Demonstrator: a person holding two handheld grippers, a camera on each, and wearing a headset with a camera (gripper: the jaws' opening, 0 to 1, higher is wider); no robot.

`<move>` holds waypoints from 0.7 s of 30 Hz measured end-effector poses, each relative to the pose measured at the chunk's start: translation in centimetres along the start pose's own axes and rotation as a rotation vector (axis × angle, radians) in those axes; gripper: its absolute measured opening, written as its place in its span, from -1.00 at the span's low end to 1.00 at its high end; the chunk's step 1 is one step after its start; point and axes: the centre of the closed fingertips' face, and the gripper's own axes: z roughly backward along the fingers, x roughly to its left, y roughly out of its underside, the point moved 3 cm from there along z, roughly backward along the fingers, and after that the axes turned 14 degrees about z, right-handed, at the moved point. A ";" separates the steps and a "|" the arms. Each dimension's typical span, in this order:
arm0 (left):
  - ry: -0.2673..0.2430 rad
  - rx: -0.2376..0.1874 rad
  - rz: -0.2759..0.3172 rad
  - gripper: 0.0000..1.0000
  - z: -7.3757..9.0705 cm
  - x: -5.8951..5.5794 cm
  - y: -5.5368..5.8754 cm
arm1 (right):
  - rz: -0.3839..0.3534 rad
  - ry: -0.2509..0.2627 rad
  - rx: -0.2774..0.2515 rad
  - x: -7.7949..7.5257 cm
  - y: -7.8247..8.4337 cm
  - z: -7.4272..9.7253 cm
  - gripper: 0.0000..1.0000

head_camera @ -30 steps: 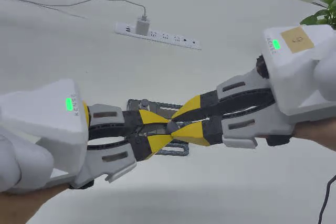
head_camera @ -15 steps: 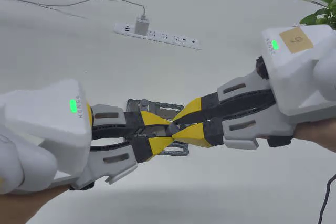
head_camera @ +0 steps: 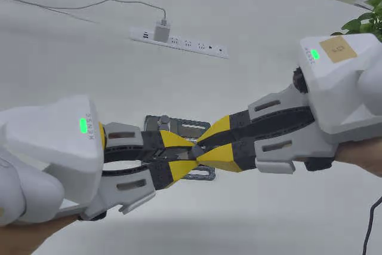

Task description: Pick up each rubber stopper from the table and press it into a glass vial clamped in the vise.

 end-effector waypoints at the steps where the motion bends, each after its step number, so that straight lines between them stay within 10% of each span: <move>1: 0.000 0.001 0.003 -0.89 0.0 0.0 0.0 | -0.004 -0.002 -0.001 0.0 0.0 0.0 -0.90; 21: -0.068 0.039 0.074 -0.54 2.0 2.0 2.6 | -0.021 0.002 0.017 -1.2 0.0 -0.6 -0.90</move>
